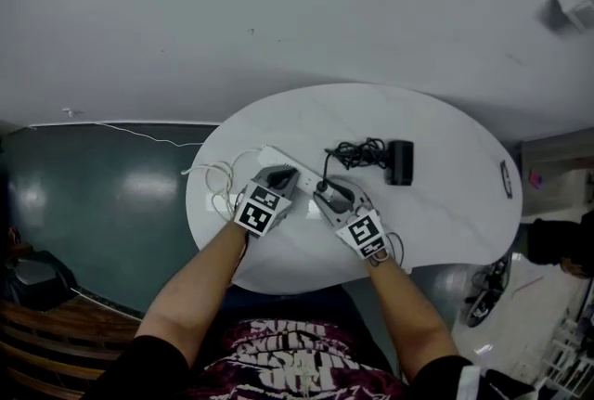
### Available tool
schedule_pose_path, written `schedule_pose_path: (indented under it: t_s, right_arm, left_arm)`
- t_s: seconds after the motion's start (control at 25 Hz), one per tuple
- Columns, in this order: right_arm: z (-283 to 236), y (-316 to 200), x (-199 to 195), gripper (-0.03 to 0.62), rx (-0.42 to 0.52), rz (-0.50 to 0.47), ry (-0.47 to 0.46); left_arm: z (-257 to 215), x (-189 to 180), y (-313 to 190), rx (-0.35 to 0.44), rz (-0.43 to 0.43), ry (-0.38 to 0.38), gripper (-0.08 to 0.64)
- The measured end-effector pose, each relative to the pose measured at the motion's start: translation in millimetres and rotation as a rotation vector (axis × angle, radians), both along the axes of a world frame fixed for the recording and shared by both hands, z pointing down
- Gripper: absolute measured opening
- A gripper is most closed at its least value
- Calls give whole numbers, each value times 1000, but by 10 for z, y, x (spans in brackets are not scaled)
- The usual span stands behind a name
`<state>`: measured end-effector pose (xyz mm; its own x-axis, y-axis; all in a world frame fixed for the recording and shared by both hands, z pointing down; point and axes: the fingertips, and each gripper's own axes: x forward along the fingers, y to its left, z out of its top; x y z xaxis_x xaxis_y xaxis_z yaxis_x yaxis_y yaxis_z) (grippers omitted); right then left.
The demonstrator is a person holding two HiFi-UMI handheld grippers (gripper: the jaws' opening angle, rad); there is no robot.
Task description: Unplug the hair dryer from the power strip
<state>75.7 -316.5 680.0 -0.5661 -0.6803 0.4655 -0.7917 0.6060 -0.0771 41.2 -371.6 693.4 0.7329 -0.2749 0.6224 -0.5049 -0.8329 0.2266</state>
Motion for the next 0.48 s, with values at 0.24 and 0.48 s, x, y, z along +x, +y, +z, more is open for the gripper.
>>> schedule_pose_path:
  t_s: [0.24, 0.48]
  right_arm:
    - [-509, 707, 228, 161, 9, 217, -49]
    - [-1020, 1097, 183, 44, -15, 390, -43]
  left_arm:
    - [-582, -620, 285, 136, -66, 154, 23]
    - [-1417, -1257, 512, 246, -128, 252, 23]
